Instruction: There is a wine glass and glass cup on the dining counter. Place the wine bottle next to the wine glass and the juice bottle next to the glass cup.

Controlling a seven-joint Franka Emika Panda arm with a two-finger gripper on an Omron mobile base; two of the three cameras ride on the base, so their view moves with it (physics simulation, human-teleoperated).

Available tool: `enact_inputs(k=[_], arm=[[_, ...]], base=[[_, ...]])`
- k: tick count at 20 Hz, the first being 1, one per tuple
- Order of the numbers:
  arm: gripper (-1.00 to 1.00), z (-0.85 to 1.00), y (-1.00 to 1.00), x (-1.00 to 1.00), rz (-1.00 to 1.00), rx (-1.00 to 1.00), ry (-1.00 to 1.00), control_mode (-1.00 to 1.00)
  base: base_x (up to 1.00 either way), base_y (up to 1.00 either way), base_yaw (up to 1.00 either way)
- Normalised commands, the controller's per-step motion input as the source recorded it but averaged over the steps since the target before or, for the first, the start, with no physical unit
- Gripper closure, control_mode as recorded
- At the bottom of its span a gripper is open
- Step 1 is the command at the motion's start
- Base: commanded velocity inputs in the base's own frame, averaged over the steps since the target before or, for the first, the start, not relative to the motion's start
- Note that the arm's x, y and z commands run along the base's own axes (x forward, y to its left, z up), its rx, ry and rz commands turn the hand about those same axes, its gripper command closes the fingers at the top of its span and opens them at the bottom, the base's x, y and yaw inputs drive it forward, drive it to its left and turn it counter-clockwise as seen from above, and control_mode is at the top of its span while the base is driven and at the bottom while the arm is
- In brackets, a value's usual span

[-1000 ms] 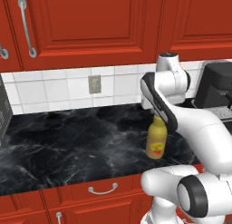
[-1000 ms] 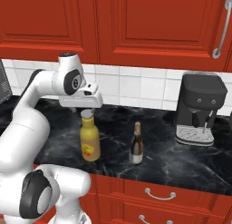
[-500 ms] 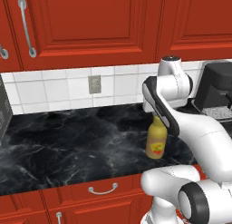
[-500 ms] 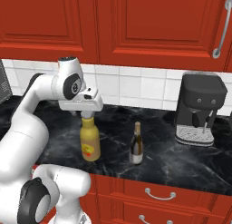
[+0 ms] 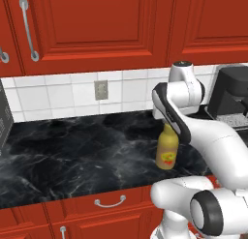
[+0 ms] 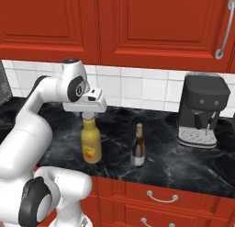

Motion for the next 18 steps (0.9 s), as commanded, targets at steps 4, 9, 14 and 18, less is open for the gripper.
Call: enact_inputs(k=[4,9,14,18], arm=[[-1.00,0.00,0.00,0.11,0.00,0.06,0.00,-1.00],[-1.00,-0.03,0.00,0.00,0.00,0.09,0.00,-1.00],[-1.00,-0.11,0.00,0.00,0.00,0.09,0.00,-1.00],[-1.00,-0.14,0.00,-0.07,0.00,0.04,0.00,-1.00]], base=[[0.00,0.00,0.00],[0.00,0.00,0.00],[0.00,0.00,0.00],[0.00,0.00,0.00]])
